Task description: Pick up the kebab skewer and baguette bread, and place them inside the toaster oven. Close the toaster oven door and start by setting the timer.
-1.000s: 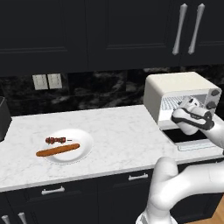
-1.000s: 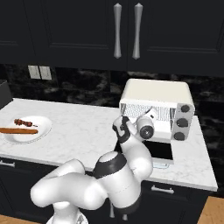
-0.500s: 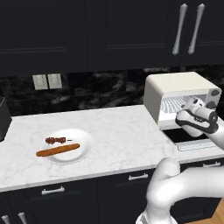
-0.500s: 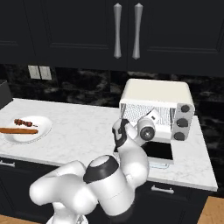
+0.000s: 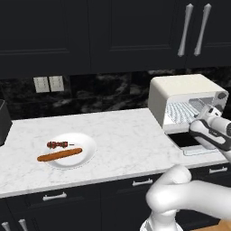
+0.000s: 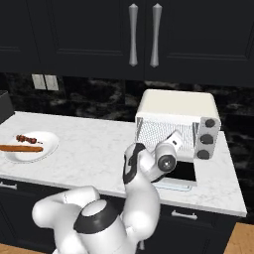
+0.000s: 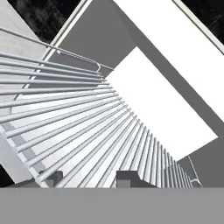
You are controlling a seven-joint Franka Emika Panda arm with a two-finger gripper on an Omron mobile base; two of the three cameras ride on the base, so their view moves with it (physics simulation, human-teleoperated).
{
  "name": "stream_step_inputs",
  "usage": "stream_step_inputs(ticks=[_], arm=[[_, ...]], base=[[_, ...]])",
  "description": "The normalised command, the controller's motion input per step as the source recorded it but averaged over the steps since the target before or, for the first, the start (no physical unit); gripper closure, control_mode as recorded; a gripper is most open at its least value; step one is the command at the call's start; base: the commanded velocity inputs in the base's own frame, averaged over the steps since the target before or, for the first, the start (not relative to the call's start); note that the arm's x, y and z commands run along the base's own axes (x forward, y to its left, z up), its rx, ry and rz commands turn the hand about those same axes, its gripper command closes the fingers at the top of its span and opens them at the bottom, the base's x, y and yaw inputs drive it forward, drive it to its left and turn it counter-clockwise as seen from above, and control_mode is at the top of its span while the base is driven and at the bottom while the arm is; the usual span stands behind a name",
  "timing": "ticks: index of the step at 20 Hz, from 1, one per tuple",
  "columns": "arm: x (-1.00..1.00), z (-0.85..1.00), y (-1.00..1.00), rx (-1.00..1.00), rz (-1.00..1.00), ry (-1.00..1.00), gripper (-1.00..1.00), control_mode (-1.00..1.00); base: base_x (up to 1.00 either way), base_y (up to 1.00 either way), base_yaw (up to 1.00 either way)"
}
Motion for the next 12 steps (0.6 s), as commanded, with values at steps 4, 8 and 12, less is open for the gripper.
stream_step_inputs(ticks=[4, 8, 12], arm=[[-0.64, 0.23, -0.54, 0.00, 0.00, 0.01, 1.00, -1.00], [-0.64, 0.46, -0.63, 0.01, 0.00, 0.10, 1.00, -1.00], [-0.58, 0.57, -0.51, 0.00, 0.00, 0.17, 1.00, -1.00]], base=[[0.00, 0.00, 0.00], [0.00, 0.00, 0.00], [0.00, 0.00, 0.00]])
